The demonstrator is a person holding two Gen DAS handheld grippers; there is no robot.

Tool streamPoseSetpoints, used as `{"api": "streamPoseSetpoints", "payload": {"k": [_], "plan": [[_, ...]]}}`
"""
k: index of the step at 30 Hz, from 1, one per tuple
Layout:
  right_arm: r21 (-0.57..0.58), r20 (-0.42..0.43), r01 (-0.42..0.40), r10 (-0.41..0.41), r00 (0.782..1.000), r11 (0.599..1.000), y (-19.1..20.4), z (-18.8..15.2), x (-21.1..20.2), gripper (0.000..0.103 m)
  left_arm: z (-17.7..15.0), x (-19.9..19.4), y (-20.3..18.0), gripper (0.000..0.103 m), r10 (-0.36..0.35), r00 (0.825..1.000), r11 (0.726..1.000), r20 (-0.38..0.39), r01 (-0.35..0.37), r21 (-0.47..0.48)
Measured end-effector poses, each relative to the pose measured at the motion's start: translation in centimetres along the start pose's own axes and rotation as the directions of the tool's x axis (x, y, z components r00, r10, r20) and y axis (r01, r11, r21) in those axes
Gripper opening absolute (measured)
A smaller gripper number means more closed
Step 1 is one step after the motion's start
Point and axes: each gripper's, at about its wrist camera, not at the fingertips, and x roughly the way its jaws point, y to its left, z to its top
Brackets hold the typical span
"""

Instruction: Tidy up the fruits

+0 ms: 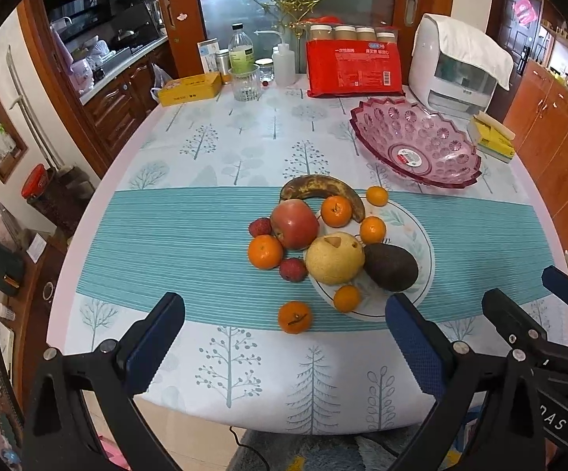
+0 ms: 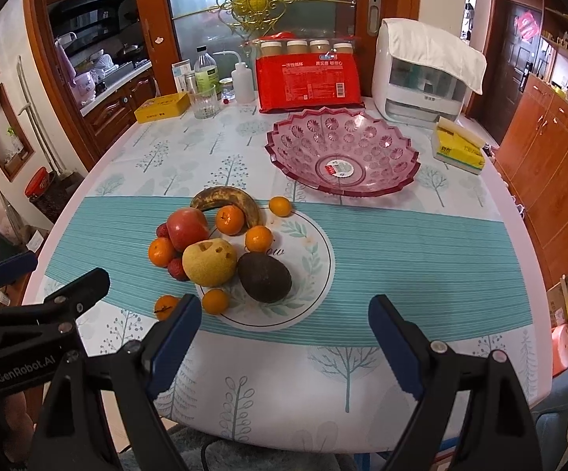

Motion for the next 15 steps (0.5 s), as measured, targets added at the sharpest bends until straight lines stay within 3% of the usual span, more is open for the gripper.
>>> {"api": "streamPoseSetpoints", "payload": {"k": [15], "plan": [[-0.001,-0.019,-0.005,0.005,1.0,1.0,0.31,-0.19,0.44,0.088,-0.64,0.59,0.18,0.101,-0.002,1.0,1.0,-0.024,0.002,-0.001]]}}
